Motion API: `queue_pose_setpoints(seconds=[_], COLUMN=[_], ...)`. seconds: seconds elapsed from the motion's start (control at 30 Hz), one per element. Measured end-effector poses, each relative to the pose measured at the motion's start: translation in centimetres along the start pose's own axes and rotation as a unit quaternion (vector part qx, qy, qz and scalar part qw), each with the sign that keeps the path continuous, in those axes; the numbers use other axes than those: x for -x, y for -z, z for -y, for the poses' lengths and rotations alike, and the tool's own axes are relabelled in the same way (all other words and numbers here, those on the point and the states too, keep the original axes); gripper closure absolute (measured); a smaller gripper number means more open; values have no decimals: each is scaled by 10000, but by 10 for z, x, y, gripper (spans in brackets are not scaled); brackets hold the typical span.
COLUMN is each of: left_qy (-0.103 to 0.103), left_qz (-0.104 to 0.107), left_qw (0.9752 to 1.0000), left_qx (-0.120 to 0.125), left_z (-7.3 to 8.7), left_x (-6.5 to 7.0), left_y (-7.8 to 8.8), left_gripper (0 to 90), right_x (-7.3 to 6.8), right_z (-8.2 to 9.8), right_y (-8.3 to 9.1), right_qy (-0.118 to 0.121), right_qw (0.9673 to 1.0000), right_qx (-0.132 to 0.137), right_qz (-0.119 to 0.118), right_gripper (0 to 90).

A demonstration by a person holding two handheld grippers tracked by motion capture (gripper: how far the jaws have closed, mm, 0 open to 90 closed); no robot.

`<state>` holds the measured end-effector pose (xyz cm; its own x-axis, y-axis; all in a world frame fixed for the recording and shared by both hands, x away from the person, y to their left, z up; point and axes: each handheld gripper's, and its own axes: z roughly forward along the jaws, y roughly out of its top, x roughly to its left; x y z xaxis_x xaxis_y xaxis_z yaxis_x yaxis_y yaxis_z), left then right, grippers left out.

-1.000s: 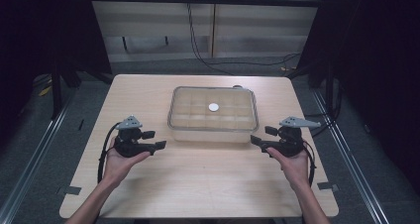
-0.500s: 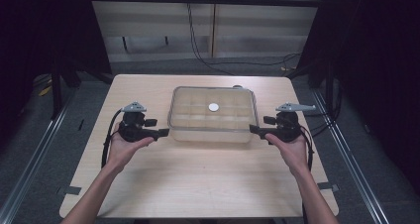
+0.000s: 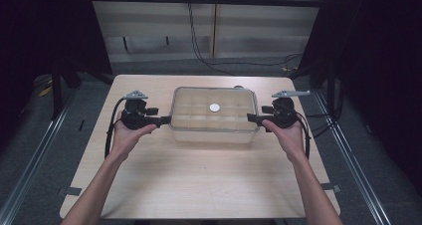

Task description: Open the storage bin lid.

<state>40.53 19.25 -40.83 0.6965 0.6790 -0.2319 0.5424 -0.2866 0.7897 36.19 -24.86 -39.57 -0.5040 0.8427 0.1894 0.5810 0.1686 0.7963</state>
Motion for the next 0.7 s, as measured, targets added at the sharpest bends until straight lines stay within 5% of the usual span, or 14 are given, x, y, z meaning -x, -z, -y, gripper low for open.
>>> queue_pose_setpoints(seconds=[0.17,0.6,0.7], left_qy=[-55,15,-122], left_qz=[115,-124,-103], left_qw=[9999,9993,9991], left_qx=[-19,-346,-401], left_z=[-9,-13,-14], left_x=[1,-6,-2], left_y=[-7,-36,-41], left_gripper=[268,236,226], right_x=[7,25,30], right_z=[-8,-7,-6], right_y=[-10,-40,-45], right_qy=[-4,-235,-298], right_qw=[9999,9987,9982], right_qx=[-134,-434,-489], right_qz=[-35,155,179], right_gripper=[259,219,188])
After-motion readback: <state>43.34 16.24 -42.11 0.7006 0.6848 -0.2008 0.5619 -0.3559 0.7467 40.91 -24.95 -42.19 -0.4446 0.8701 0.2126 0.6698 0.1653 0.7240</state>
